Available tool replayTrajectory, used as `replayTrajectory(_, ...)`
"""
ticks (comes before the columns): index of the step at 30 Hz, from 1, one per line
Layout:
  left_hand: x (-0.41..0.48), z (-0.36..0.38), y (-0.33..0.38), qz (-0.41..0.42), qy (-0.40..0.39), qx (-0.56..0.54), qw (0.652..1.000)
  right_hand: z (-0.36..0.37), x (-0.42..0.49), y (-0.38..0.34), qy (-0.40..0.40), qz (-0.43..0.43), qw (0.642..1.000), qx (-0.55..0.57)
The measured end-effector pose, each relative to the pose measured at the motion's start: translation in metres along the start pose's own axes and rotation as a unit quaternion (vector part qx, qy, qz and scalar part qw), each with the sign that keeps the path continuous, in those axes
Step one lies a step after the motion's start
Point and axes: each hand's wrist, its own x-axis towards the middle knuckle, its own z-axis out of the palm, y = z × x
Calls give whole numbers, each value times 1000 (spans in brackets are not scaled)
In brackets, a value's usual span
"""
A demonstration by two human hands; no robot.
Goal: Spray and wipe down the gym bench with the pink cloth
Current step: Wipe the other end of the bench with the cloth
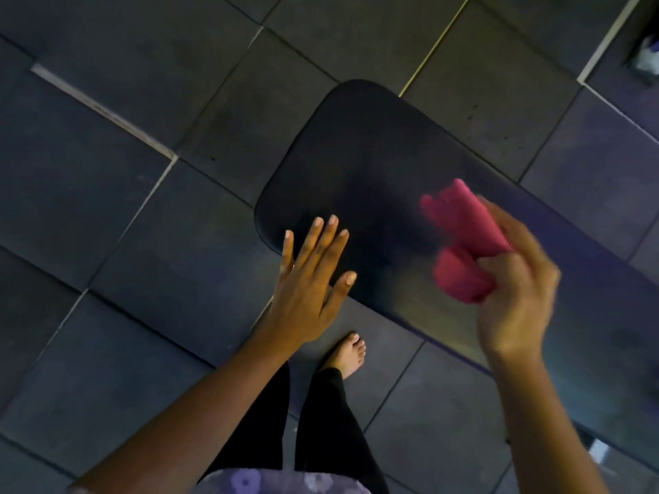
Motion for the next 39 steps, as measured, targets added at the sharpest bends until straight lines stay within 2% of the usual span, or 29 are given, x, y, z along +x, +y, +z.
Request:
replayTrajectory(2, 2, 2, 6, -13, -11, 14, 1000, 8, -3, 20, -121, 17, 980, -157)
replayTrajectory(4, 2, 4, 12, -24, -18, 32, 999, 20, -10, 52, -222, 57, 903, -364)
replayTrajectory(5, 1, 6, 13, -25, -20, 40, 999, 27, -13, 67, -240, 64, 870, -426)
replayTrajectory(7, 1, 9, 15, -22, -22, 50, 998, 38, -16, 90, -232, 60, 855, -460)
replayTrajectory(11, 2, 13, 11, -18, -30, 65, 997, 57, -11, 111, -181, 59, 876, -443)
replayTrajectory(17, 12, 12, 10, -25, -61, 124, 990, 72, 22, 124, -127, 29, 881, -454)
replayTrajectory(21, 26, 10, 11, -29, -48, 110, 992, 74, 65, 121, -92, 26, 895, -435)
replayTrajectory(25, 32, 9, 12, -43, -27, 89, 995, 82, 95, 107, -62, 65, 902, -423)
replayTrajectory(27, 29, 11, 13, -45, -16, 74, 996, 80, 88, 109, -84, 37, 902, -423)
replayTrajectory(30, 20, 13, 15, -47, -1, 57, 997, 64, 54, 119, -165, -66, 886, -429)
replayTrajectory(34, 4, 14, 20, -29, -7, 46, 998, 40, -18, 133, -262, -171, 887, -339)
replayTrajectory(37, -7, 11, 28, 6, -25, 43, 999, 23, -70, 138, -288, -148, 913, -249)
replayTrajectory(39, -11, 11, 34, 35, -45, 41, 998, 15, -94, 130, -284, -80, 946, -135)
